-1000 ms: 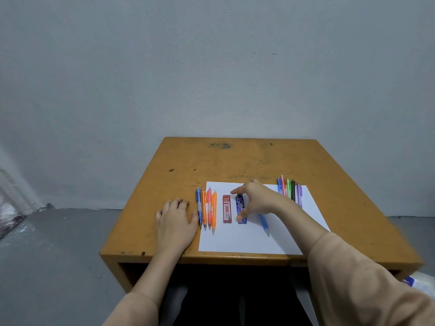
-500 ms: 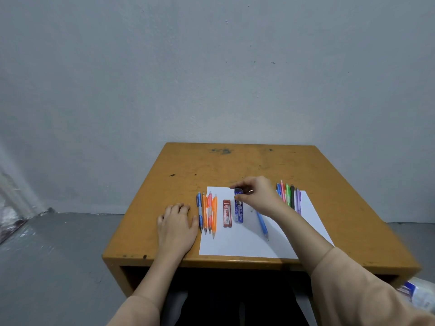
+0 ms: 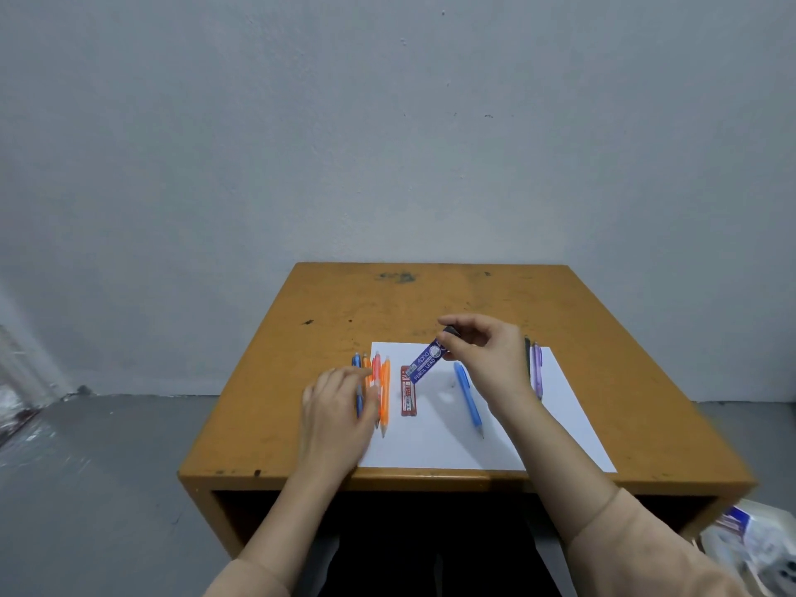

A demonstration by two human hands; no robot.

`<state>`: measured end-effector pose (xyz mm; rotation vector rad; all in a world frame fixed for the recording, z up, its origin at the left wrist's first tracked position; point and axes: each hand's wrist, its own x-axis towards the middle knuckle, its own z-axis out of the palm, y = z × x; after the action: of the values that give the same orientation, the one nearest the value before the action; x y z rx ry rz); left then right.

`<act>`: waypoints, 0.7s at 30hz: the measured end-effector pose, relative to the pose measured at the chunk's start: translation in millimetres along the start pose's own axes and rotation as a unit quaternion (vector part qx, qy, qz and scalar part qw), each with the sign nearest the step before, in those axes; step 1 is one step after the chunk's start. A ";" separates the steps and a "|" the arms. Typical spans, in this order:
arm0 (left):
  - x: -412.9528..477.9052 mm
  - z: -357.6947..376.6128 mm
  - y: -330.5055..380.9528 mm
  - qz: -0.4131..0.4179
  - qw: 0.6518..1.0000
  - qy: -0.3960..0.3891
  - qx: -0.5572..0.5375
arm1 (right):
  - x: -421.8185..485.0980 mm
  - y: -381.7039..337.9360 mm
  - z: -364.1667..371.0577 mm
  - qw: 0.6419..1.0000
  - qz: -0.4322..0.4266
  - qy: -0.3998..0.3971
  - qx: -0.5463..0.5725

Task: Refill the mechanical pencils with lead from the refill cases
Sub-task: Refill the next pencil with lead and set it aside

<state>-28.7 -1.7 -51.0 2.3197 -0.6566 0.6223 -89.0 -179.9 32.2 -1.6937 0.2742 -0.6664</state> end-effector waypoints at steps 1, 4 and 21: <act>-0.9 0.1 6.9 0.015 1.000 0.004 -0.023 | -3.1 1.6 1.2 1.000 0.001 0.007 0.004; -1.0 2.4 25.5 0.056 0.995 0.012 -0.079 | -11.3 10.1 5.1 0.999 0.013 0.027 0.040; 9.0 1.7 45.2 0.052 0.975 -0.057 -0.208 | -33.0 18.2 -1.5 0.995 0.070 0.003 0.064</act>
<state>-48.2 -35.7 -26.8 1.9477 -0.8756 0.3569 -113.3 -168.3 5.8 -1.5354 0.3440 -0.5732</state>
